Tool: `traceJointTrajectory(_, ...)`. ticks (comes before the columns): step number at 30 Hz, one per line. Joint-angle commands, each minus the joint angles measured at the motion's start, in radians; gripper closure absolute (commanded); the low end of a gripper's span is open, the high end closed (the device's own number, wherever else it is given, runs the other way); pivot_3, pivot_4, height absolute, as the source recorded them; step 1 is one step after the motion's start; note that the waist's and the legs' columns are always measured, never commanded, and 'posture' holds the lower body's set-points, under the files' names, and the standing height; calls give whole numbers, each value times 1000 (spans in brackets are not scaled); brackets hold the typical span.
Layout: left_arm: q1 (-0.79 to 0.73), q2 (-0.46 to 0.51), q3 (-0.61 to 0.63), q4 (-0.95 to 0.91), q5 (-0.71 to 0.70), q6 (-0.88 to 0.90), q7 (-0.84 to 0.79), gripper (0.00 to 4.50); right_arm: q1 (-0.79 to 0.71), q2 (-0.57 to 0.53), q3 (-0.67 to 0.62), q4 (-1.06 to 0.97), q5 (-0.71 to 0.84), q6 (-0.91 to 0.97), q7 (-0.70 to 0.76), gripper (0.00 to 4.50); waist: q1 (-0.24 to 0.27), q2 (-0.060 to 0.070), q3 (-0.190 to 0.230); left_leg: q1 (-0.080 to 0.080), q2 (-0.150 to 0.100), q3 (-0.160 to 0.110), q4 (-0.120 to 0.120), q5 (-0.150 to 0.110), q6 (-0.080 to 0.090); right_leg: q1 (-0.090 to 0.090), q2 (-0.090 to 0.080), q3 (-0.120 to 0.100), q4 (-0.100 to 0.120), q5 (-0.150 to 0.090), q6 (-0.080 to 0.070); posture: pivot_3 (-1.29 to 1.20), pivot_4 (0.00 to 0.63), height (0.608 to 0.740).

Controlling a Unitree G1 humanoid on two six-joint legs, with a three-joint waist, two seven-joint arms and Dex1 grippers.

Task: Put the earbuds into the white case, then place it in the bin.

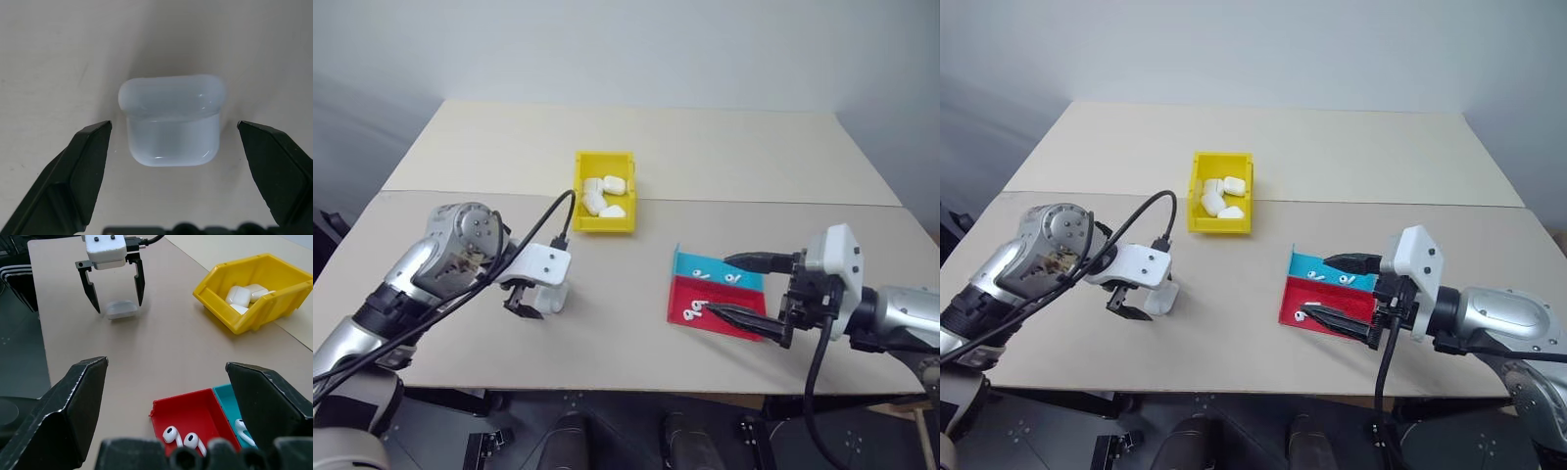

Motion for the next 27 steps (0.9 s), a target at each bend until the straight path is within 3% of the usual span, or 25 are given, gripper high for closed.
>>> traceJointTrajectory(1,-4,0,-2,-24,31,14,0,31,-7,-7,-38,-30,18,-8,-11,0,0,0,0,0,0,0,0,0,0,0,0,0,0,0,0,0,150,740)
traceJointTrajectory(12,7,-33,-15,-6,85,30,32,31,-14,-7,-30,-33,23,-12,-23,0,1,0,0,0,0,0,0,0,0,0,0,0,0,0,0,0,150,740)
traceJointTrajectory(15,13,-50,-22,-4,96,47,38,578,-15,-6,-29,-34,25,-13,-23,0,1,0,0,0,0,0,0,0,0,0,0,0,0,0,0,0,150,740)
traceJointTrajectory(19,19,-46,-34,11,116,25,38,1715,-21,-6,-28,-33,30,-11,-24,0,3,0,0,1,0,0,0,0,0,1,0,0,1,0,0,0,150,740)
traceJointTrajectory(27,24,-37,-5,25,96,-4,44,1715,-20,-3,-28,-28,29,-14,-19,0,1,0,-1,2,0,-1,1,0,0,2,0,0,2,0,0,0,150,740)
